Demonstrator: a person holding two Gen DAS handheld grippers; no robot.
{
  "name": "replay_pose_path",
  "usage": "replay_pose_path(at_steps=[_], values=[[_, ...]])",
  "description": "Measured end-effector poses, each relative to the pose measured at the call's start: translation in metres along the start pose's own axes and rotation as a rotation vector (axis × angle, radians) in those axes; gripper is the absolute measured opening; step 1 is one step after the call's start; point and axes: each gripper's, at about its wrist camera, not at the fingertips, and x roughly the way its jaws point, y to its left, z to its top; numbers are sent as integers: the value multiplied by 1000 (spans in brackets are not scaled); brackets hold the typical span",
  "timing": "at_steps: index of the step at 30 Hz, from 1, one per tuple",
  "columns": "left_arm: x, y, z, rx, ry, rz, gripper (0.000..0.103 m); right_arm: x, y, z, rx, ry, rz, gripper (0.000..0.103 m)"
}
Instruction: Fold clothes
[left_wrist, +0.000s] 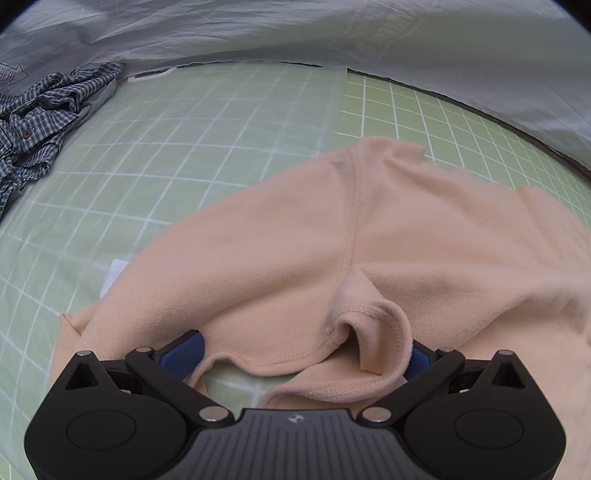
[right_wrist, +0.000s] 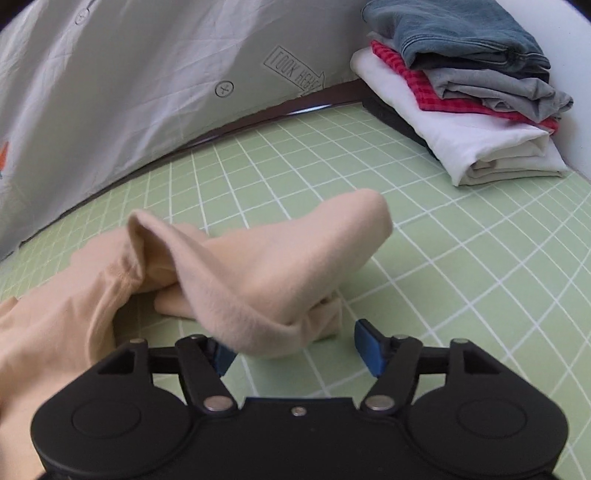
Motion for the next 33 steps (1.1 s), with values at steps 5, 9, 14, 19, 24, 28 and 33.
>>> replay_pose_path(at_steps=[5, 9, 14, 19, 24, 28, 33], values=[[0, 0, 1, -2, 2, 1, 103, 3, -3, 9, -28, -34, 11, 20], [0, 0, 0, -2, 0, 2, 103, -17, -6, 29, -133, -150, -148, 18], [1, -1, 0, -4, -2, 3, 103, -60, 12, 48, -381, -391, -447, 21], [1, 0, -1, -3, -5, 2, 103, -17, 25, 14, -530, -104, -412, 42], [0, 1, -1, 1, -5, 0, 103, -28, 29, -14, -417, -31, -246, 50], [1, 0, 0, -1, 0, 3, 103, -51, 7, -6, -161, -120, -168, 51], [1, -1, 0, -3, -1, 4, 103, -61, -64, 10, 382, -209, -105, 52]])
